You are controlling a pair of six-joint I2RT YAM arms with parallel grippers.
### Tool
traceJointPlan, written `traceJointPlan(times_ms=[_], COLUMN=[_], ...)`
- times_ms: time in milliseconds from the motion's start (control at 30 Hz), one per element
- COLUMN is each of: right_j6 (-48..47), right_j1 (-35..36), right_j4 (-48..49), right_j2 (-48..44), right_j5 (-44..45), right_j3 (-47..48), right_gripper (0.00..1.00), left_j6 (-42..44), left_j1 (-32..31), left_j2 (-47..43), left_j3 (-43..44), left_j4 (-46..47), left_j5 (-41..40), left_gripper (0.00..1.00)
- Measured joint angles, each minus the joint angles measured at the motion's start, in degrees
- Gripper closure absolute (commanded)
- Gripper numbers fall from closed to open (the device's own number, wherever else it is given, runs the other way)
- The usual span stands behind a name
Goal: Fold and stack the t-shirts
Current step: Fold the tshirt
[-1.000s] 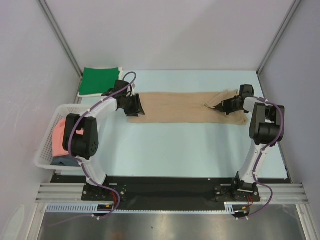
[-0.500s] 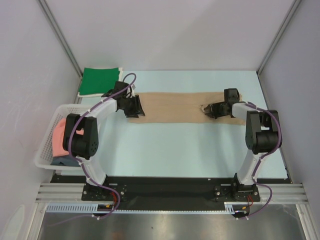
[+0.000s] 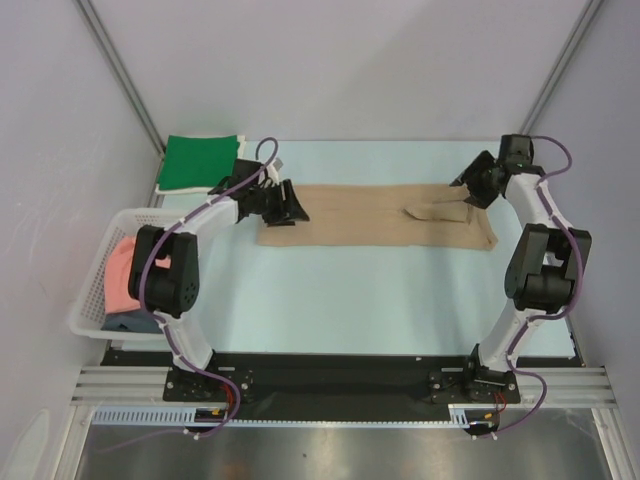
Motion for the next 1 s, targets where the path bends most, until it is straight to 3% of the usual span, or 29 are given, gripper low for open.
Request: traceJointPlan(times_ms=[33, 200, 367, 600, 700, 867, 1000], right_j6=[-2.3, -12.1, -16.7, -19.6, -19.1, -18.8, -18.8], right_j1=[-1.3, -6.3, -9.0, -10.7, -10.8, -10.8, -10.8], right_j4=[-0.8, -1.8, 3.9, 10.9, 14.8, 17.0, 17.2], right_j2=[0.0, 0.0, -0.1, -0.1, -0.1, 0.5, 2.4], right_j5=[-0.2, -1.8, -7.8, -13.2, -14.7, -16.0, -16.2], right_j3=[-0.3, -4.6, -12.7, -17.0, -17.0, -16.4, -15.2], right_gripper=[0.39, 0.32, 0.26, 0.35, 0.38, 0.43, 0.42], left_j6=[-0.7, -6.7, -17.7, -28.5, -31.8, -35.6, -38.0], left_j1=[-0.9, -9.5, -19.0, -25.1, -25.7, -26.2, -26.6], left_j2=[0.3, 5.0, 12.7, 22.5, 27.8, 35.7, 38.0], left_j3=[0.0, 2.4, 6.7, 12.5, 17.8, 28.3, 33.0], left_j4=[2.3, 13.8, 28.4, 41.5, 43.6, 43.4, 41.2], left_j5=[1.3, 5.7, 5.0, -2.3, -4.5, -8.5, -11.1], left_gripper=[0.34, 0.26, 0.3, 0.33, 0.34, 0.47, 0.46])
